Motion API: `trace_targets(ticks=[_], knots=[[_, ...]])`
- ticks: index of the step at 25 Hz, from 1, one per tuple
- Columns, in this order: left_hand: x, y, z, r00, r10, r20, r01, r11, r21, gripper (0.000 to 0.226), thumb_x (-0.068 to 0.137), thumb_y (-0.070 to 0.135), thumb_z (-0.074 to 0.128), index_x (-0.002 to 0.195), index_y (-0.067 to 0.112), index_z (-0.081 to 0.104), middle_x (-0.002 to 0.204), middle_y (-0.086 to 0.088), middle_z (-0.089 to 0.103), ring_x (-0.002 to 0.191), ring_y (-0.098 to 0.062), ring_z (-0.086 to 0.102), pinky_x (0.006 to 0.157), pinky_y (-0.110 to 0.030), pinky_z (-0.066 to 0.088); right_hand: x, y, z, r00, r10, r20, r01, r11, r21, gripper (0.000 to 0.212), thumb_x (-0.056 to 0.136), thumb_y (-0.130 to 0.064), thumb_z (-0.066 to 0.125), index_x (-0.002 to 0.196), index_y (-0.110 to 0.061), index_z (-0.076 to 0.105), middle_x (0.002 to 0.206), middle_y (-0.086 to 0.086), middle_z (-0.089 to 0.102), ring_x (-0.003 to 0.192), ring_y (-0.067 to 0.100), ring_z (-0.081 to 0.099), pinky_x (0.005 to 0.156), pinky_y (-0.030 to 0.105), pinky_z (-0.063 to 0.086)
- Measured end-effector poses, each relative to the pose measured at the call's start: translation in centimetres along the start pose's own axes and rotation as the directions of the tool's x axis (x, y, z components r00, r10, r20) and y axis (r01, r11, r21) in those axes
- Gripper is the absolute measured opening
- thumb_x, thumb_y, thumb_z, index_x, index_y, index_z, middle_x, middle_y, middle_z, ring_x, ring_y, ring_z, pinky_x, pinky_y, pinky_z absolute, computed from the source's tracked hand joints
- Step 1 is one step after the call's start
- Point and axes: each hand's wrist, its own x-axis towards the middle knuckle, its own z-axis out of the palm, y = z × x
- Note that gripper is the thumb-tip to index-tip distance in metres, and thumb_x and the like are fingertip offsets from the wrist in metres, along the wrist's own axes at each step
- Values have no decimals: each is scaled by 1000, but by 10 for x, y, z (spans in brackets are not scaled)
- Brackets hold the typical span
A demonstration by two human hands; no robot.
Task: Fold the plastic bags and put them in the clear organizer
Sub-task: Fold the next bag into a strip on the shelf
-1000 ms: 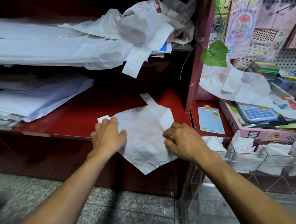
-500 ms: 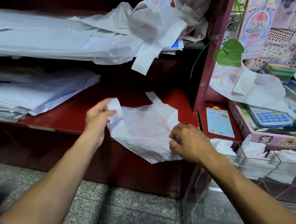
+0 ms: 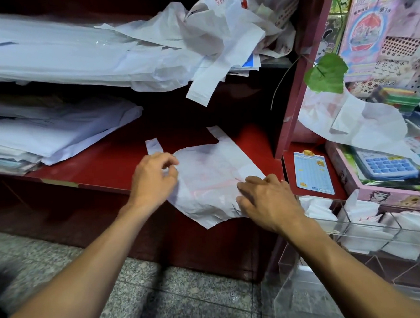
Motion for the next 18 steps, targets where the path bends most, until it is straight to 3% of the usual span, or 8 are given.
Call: trace_targets(ticks=[2, 4, 7, 9, 11, 13, 15, 18], knots=[[-5, 13, 0, 966, 64, 250, -94, 990, 109, 11, 90, 30, 63, 94, 24, 71, 97, 9, 69, 92, -18, 64, 84, -34, 48, 1, -4, 2, 1000, 5, 14, -5, 999, -37, 38, 98, -50, 35, 123, -26, 51, 125, -5, 53, 112, 27, 42, 87, 42, 32], [-9, 19, 4, 880, -40, 474, -102, 957, 270, 34, 97, 49, 47, 106, 21, 66, 114, 6, 63, 112, -19, 57, 102, -44, 35, 2, -3, 1, 999, -16, 34, 16, 1000, 1, 56, 94, -61, 39, 140, -29, 39, 139, -4, 47, 120, 28, 42, 95, 44, 33], [-11, 16, 6, 907, -106, 408, -151, 822, 549, 37, 101, 44, 38, 121, 18, 55, 138, -1, 46, 134, -25, 37, 114, -55, 16, -1, 7, -7, 995, -46, 90, 35, 992, 120, 71, 81, -69, 58, 139, -34, 40, 144, -9, 41, 129, 21, 39, 101, 42, 30], [-11, 15, 3, 949, 60, 309, -204, 865, 459, 39, 99, 42, 45, 127, 19, 56, 132, -1, 52, 121, -24, 46, 104, -44, 35, -6, 12, -9, 985, -51, 164, 50, 999, 9, 78, 78, -59, 68, 144, -36, 33, 149, -10, 32, 135, 22, 32, 106, 44, 28], [-11, 18, -1, 889, 214, 406, -314, 928, 200, 49, 92, 57, 48, 127, 23, 58, 123, 5, 58, 113, -17, 52, 96, -38, 42, -8, 14, -6, 985, -37, 166, 58, 991, -123, 82, 82, -47, 69, 149, -34, 25, 153, -7, 27, 134, 25, 30, 106, 47, 29], [-17, 26, 0, 752, 237, 615, -381, 918, 113, 72, 81, 73, 55, 140, 33, 46, 140, 11, 49, 128, -12, 42, 108, -37, 34, -7, 13, -4, 995, -37, 90, 52, 985, -165, 68, 88, -45, 61, 147, -30, 30, 151, -5, 33, 129, 27, 34, 102, 46, 33], [-25, 23, 2, 671, 185, 718, -445, 875, 191, 92, 76, 68, 66, 152, 37, 23, 157, 13, 27, 144, -10, 23, 120, -42, 16, -7, 12, -3, 999, -43, 20, 46, 990, -130, 53, 91, -48, 55, 139, -28, 43, 143, -5, 44, 122, 26, 39, 98, 43, 36], [-25, 1, -5, 795, 180, 579, -399, 875, 275, 78, 81, 27, 74, 147, 34, 34, 147, 7, 47, 136, -14, 40, 119, -38, 19, -4, 17, 0, 998, -44, -48, 47, 997, 66, 37, 91, -43, 57, 125, -28, 61, 129, -6, 59, 115, 25, 47, 97, 42, 40]])
